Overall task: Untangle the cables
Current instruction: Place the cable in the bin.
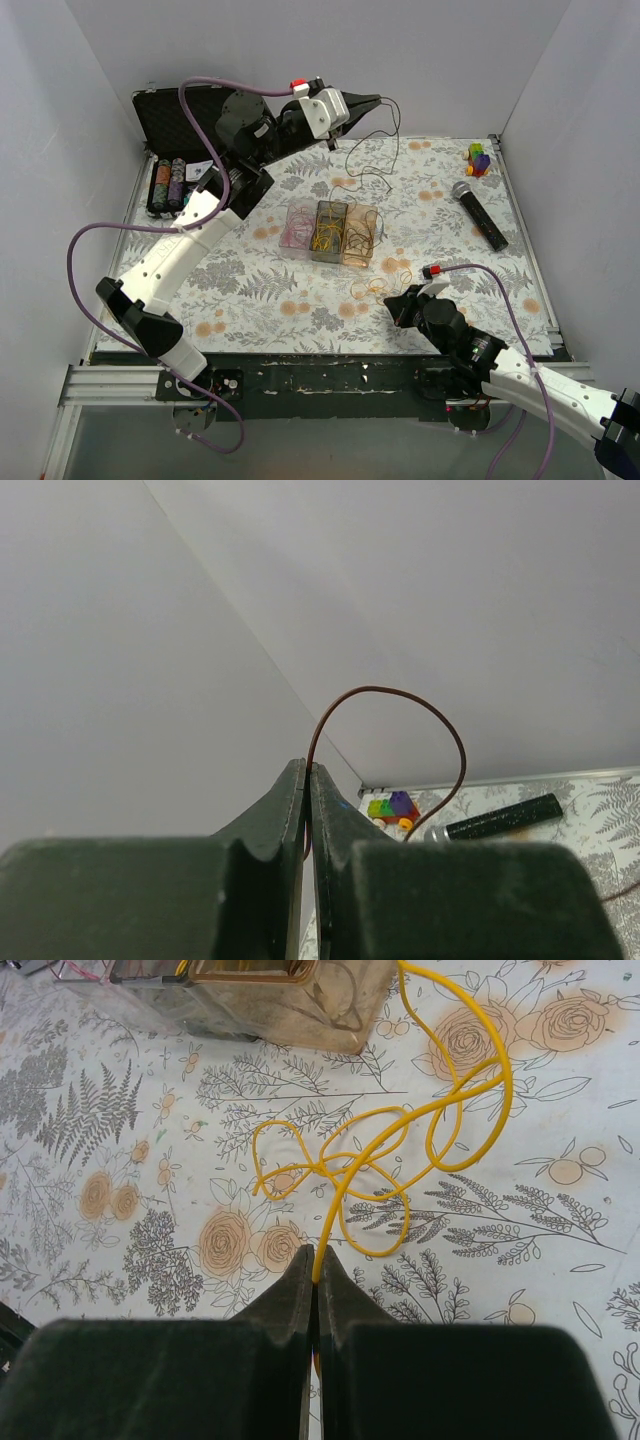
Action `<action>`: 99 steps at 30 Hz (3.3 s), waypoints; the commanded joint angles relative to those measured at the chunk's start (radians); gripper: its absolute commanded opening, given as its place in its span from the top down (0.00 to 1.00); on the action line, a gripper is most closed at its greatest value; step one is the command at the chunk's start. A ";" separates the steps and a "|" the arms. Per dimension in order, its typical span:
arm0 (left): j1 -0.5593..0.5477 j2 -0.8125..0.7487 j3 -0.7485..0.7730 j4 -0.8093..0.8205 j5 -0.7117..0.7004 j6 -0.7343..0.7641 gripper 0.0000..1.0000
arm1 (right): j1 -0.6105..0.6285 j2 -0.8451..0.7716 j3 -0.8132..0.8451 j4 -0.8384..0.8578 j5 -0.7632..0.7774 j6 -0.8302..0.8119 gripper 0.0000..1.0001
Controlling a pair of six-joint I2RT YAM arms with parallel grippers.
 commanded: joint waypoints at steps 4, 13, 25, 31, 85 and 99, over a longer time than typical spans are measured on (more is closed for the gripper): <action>-0.004 -0.033 -0.086 0.025 -0.051 0.048 1.00 | 0.003 -0.010 -0.041 0.020 0.033 0.006 0.99; -0.003 -0.076 -0.220 0.039 -0.060 0.109 1.00 | 0.003 -0.043 -0.078 -0.003 0.046 0.008 0.99; -0.003 -0.024 -0.189 0.111 -0.069 -0.153 1.00 | 0.005 -0.030 -0.072 0.003 0.047 0.009 0.99; -0.009 0.028 -0.111 0.117 -0.063 -0.259 1.00 | 0.003 -0.038 -0.074 0.001 0.055 0.011 0.99; -0.020 -0.171 -0.835 0.133 -0.483 0.111 1.00 | 0.002 -0.023 0.000 0.000 0.035 -0.033 0.99; -0.020 -0.263 -0.884 0.085 -0.428 0.119 1.00 | 0.002 0.124 0.383 0.012 -0.077 -0.268 0.61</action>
